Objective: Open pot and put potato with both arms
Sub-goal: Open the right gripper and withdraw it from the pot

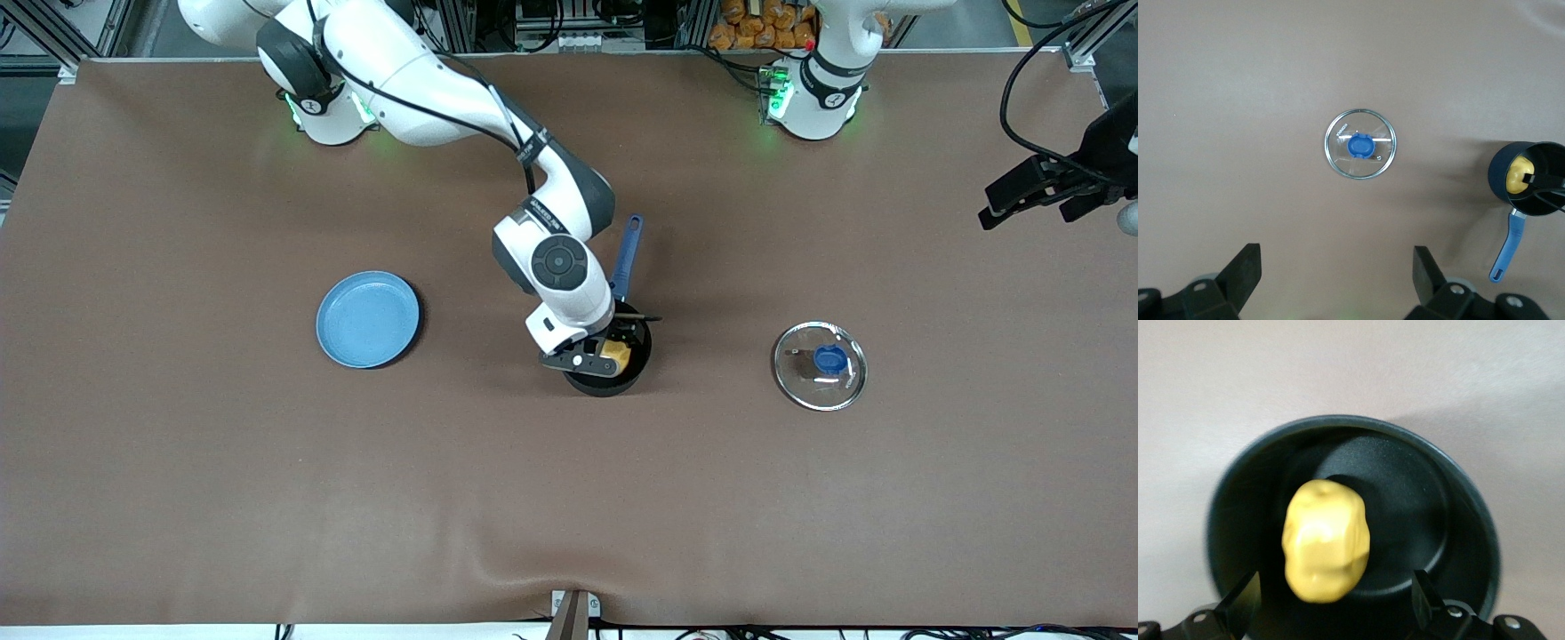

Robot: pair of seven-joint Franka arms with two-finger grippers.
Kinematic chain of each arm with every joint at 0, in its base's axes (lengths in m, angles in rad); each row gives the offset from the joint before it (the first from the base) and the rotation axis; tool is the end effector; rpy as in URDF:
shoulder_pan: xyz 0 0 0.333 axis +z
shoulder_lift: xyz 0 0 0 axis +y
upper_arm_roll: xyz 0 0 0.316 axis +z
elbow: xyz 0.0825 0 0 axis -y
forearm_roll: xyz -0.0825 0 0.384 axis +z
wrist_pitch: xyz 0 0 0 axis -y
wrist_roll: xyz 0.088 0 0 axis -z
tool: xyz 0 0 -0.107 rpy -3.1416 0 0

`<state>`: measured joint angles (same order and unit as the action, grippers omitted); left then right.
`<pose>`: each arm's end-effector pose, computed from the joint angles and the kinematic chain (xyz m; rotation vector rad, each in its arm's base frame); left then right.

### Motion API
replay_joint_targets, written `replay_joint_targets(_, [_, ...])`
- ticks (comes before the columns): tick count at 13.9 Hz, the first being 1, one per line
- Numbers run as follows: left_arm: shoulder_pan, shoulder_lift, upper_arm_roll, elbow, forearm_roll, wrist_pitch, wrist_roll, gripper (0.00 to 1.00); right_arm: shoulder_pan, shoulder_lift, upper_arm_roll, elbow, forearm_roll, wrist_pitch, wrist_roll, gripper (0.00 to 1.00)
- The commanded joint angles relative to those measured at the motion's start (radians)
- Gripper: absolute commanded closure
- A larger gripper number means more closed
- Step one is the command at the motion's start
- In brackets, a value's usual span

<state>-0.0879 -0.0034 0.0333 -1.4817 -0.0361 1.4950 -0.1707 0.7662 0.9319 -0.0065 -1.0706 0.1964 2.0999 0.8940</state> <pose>0.5449 -0.0338 0.6615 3.0988 0.1754 0.0195 0.5612 0.5483 0.2723 -2.9361 0.3280 0.0870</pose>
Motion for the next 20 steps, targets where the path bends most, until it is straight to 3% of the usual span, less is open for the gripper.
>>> replay_joint_targets(1, [-0.007, -0.016, 0.01, -0.012, -0.025, 0.002, 0.019, 0.0, -0.044, -0.071, 0.013, 0.053, 0.012, -0.125, 0.017, 0.0])
replay_joint_targets(4, [0.002, -0.012, 0.008, -0.011, -0.024, 0.002, 0.019, 0.0, -0.102, -0.12, 0.007, 0.135, 0.009, -0.256, 0.014, 0.0])
replay_joint_targets(10, [0.016, -0.01, 0.0, -0.015, -0.027, 0.004, 0.023, 0.0, -0.319, -0.281, 0.01, 0.133, -0.031, -0.443, -0.142, 0.0])
replay_joint_targets(12, [0.013, -0.013, 0.0, -0.057, -0.028, 0.03, 0.025, 0.0, -0.398, -0.323, 0.02, 0.133, -0.031, -0.516, -0.147, 0.0])
replay_joint_targets(14, [0.013, -0.018, -0.001, -0.091, -0.028, 0.073, 0.023, 0.0, -0.49, -0.373, 0.083, 0.132, -0.069, -0.569, -0.149, 0.0])
replay_joint_targets(16, [0.013, -0.015, -0.003, -0.097, -0.028, 0.074, 0.027, 0.0, -0.62, -0.404, 0.211, 0.13, -0.113, -0.642, -0.149, 0.0])
replay_joint_targets(17, [0.014, -0.009, -0.01, -0.094, -0.027, 0.073, 0.025, 0.0, -0.651, -0.41, 0.242, 0.13, -0.147, -0.688, -0.149, 0.0])
replay_joint_targets(20, [0.014, 0.008, -0.021, -0.072, -0.025, 0.068, 0.019, 0.0, -0.732, -0.479, 0.257, 0.129, -0.153, -0.736, -0.229, 0.0])
